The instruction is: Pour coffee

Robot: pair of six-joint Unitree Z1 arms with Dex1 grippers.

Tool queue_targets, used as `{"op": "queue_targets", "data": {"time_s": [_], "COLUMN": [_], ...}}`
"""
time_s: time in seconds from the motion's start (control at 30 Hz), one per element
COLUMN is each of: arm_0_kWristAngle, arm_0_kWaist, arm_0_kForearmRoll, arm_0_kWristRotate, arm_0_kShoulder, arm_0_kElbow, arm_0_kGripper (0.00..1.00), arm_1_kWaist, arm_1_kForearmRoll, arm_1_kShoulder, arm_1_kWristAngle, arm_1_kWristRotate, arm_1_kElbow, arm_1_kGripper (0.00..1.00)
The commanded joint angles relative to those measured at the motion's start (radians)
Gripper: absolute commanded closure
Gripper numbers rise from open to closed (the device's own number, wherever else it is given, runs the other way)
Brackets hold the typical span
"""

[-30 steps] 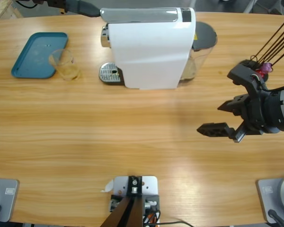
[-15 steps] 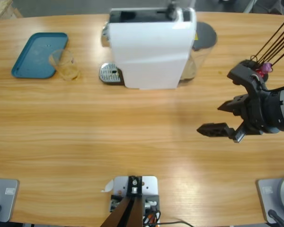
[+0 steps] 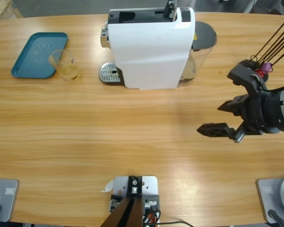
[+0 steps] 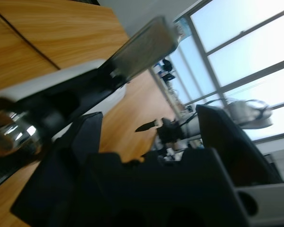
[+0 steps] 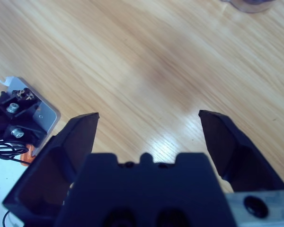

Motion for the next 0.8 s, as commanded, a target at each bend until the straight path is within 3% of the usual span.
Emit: {"op": "queue_targets", "data": {"time_s": [0.03, 0.13, 0.23, 0.3, 0.4, 0.53, 0.8], "arm_0_kWristAngle": [0.250, 0.464, 0.780, 0.946, 0.994, 0.993, 0.992], "arm_0_kWaist": [-0.049, -0.102, -0.205, -0.250, -0.252, -0.252, -0.252], "arm_0_kForearmRoll": [0.346, 0.568, 0.760, 0.821, 0.854, 0.862, 0.838], "arm_0_kWristRotate": [0.402, 0.565, 0.702, 0.735, 0.734, 0.728, 0.711], "arm_0_kShoulder": [-0.297, -0.382, -0.390, -0.373, -0.375, -0.397, -0.452], "arm_0_kElbow": [0.081, -0.016, -0.118, -0.130, -0.099, -0.037, 0.082], "arm_0_kGripper": [0.179, 0.177, 0.152, 0.084, 0.073, 0.077, 0.073], "arm_1_kWaist": [0.001, 0.001, -0.004, -0.087, -0.295, -0.509, -0.531], "arm_1_kForearmRoll": [-0.009, 0.003, 0.041, 0.155, 0.318, 0.341, 0.050], "arm_1_kShoulder": [-0.050, -0.081, -0.140, -0.138, -0.082, -0.049, -0.203], "arm_1_kWristAngle": [0.009, 0.018, -0.004, -0.054, -0.141, -0.166, -0.296], "arm_1_kWristRotate": [0.010, 0.031, 0.058, 0.058, 0.061, 0.060, 0.089], "arm_1_kElbow": [0.032, 0.024, -0.012, -0.123, -0.280, -0.323, -0.071], "arm_1_kGripper": [0.024, 0.008, 0.008, 0.009, 0.012, 0.000, 0.105]}}
